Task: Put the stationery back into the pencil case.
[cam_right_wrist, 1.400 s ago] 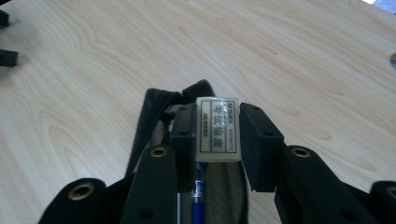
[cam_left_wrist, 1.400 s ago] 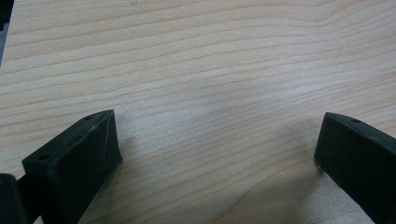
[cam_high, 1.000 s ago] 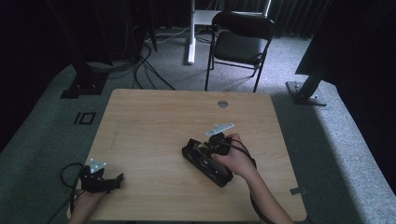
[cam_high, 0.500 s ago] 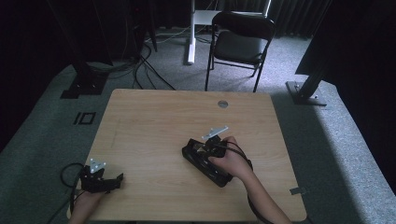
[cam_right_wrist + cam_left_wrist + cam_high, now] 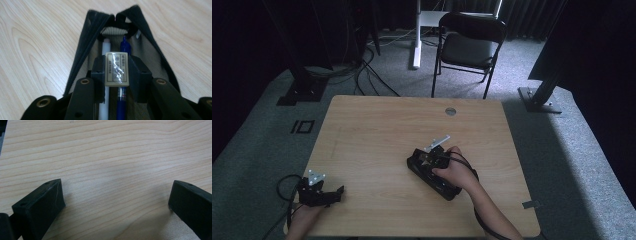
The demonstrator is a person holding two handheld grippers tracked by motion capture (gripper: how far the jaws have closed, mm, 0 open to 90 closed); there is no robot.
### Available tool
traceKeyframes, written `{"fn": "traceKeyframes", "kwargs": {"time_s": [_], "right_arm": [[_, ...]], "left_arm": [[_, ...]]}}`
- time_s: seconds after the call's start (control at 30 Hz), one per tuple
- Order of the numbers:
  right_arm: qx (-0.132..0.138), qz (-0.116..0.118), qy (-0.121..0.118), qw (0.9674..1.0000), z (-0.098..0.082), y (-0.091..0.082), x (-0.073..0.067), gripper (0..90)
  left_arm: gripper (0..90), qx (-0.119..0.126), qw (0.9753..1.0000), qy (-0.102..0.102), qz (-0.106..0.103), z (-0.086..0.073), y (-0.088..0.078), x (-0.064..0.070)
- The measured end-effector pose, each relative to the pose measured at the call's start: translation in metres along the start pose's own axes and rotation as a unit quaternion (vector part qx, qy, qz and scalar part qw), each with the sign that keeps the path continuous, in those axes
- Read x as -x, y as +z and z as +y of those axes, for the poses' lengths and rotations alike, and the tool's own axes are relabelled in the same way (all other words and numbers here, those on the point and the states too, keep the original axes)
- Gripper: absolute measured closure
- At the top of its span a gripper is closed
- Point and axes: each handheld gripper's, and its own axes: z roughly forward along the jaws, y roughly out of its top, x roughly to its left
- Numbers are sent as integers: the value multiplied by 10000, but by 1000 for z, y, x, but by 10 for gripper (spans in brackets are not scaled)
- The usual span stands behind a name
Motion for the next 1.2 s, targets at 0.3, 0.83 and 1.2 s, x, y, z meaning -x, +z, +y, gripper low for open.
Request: {"fn": "traceKeyframes", "kwargs": {"time_s": [0.3, 0.83, 1.2], "right_arm": [[-153, 26, 7, 9999, 1, 10, 0, 683], [-338, 149, 17, 9993, 1, 20, 0, 680], [-228, 228, 32, 9995, 3, 11, 1, 655]], "left_arm": [[3, -2, 10000, 0, -2, 0, 0, 0], [3, 1, 10000, 0, 0, 0, 0, 0], [4, 1, 10000, -1, -1, 0, 0, 0]]}}
